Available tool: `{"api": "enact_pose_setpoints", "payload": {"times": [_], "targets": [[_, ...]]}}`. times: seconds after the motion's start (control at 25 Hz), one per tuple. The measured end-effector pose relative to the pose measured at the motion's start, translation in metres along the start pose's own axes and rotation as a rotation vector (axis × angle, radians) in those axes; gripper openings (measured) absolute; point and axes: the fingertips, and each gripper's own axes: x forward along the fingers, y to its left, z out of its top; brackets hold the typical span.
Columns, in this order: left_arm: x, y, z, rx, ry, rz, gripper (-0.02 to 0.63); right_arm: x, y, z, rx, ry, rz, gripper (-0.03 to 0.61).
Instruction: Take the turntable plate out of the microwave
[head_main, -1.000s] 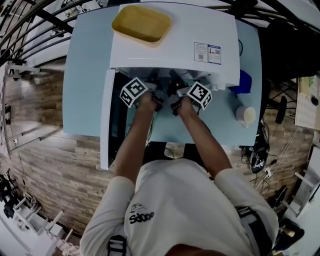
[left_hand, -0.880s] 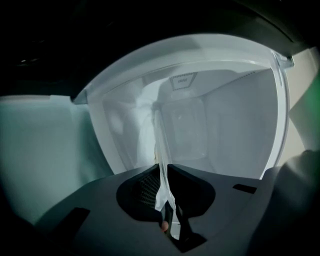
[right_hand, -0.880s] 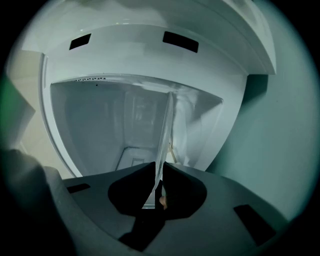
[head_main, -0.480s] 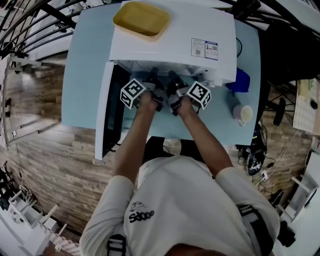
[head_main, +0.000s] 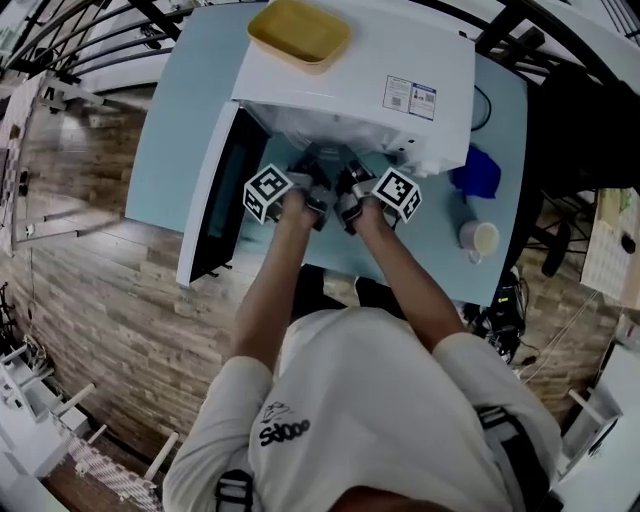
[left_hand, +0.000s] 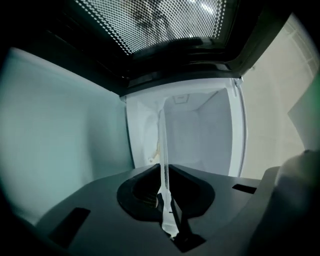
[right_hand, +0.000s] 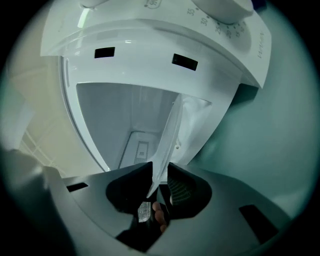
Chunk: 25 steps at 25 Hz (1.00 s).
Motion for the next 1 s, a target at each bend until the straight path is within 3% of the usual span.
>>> {"api": "enact_pose_setpoints", "payload": {"times": [0.12, 0.28, 0.36, 0.56, 0.68, 0.72, 0.84, 1.0], "targets": [[-0.014, 0.010, -0.007, 0.002, -0.001, 0.018, 0.044, 0.005, -0.006, -0.001, 0.025, 0.016, 0.016, 0.098], [-0.027, 0.014, -0.016, 0.025, 0.010, 0.013, 0.043, 0.014, -0.018, 0.008, 0.121, 0.015, 0.042, 0.097], [-0.033, 0.017, -0.018, 0.014, 0.007, 0.011, 0.043, 0.016, -0.024, 0.009, 0.174, 0.029, 0.043, 0.034], [-0.042, 0.024, -0.020, -0.003, -0.021, 0.015, 0.044, 0.012, -0.024, 0.002, 0.213, 0.068, 0.061, 0.026], [-0.039, 0.026, -0.020, 0.036, -0.027, 0.000, 0.046, 0.009, -0.025, -0.001, 0.203, 0.102, 0.068, 0.026], [-0.036, 0.026, -0.018, 0.038, -0.034, -0.014, 0.054, 0.008, -0.024, -0.002, 0.197, 0.117, 0.074, 0.026], [-0.026, 0.021, -0.008, 0.002, -0.068, -0.075, 0.182, 0.000, -0.025, -0.011, 0.167, 0.166, 0.082, 0.026], [-0.016, 0.023, 0.005, -0.018, -0.107, -0.115, 0.202, -0.011, -0.025, -0.019, 0.171, 0.205, 0.097, 0.026]]}}
